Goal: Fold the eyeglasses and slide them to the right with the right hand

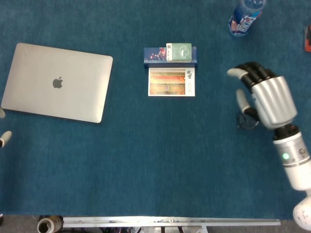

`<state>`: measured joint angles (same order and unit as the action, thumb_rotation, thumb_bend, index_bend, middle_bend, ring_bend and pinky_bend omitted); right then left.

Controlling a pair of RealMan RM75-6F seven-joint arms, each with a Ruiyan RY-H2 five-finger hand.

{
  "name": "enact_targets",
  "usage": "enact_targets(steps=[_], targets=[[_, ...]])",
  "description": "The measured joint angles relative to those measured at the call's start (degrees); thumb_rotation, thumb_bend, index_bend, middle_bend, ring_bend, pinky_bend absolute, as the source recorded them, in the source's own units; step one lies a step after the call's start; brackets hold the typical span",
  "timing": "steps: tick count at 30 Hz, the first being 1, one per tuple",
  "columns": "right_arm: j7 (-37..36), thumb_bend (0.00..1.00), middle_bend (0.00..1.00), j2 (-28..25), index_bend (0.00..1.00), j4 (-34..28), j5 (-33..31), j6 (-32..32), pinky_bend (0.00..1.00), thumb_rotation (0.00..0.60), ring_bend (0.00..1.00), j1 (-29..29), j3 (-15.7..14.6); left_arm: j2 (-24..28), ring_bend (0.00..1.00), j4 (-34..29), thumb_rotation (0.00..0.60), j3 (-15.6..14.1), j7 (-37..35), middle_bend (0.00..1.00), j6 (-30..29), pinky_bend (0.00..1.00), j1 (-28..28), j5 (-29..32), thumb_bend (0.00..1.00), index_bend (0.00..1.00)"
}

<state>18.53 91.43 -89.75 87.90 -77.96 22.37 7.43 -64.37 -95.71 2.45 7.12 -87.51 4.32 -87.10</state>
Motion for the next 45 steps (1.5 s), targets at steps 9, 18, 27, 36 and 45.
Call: enact_targets(steps=[9, 18, 27, 36, 45], targets=[[-0.57, 0.49, 0.32, 1.37, 0.31, 0.09, 0.16, 1.80, 0.45, 0.600, 0.24, 0.37, -1.76, 0.35, 0.35, 0.15, 0.600, 0.02, -0.51, 0.48, 0.01, 0.54, -0.05, 0.08, 0.00, 0.50], [-0.60, 0.49, 0.32, 1.41, 0.31, 0.24, 0.28, 2.14, 0.45, 0.600, 0.24, 0.07, -2.84, 0.39, 0.35, 0.07, 0.600, -0.02, -0.49, 0.48, -0.11, 0.54, -0.11, -0.05, 0.00, 0.50], [0.39, 0.50, 0.32, 0.15, 0.31, 0.28, -1.22, 2.64, 0.45, 0.600, 0.24, -0.99, -3.62, 0.24, 0.35, 0.08, 0.600, -0.04, -0.25, 0.48, -0.07, 0.54, -0.07, -0.11, 0.00, 0.50], [0.84, 0.50, 0.32, -0.81, 0.31, 0.65, -2.51, 2.71, 0.45, 0.600, 0.24, -1.90, -3.79, 0.14, 0.35, 0.17, 0.600, -0.04, -0.16, 0.48, 0.14, 0.54, -0.02, 0.07, 0.00, 0.50], [1.65, 0.50, 0.32, -1.91, 0.31, -0.46, -2.93, 1.76, 0.45, 0.600, 0.24, -3.00, -3.95, 0.08, 0.35, 0.11, 0.600, -0.07, 0.02, 0.48, 0.13, 0.54, -0.01, -0.02, 0.00, 0.50]])
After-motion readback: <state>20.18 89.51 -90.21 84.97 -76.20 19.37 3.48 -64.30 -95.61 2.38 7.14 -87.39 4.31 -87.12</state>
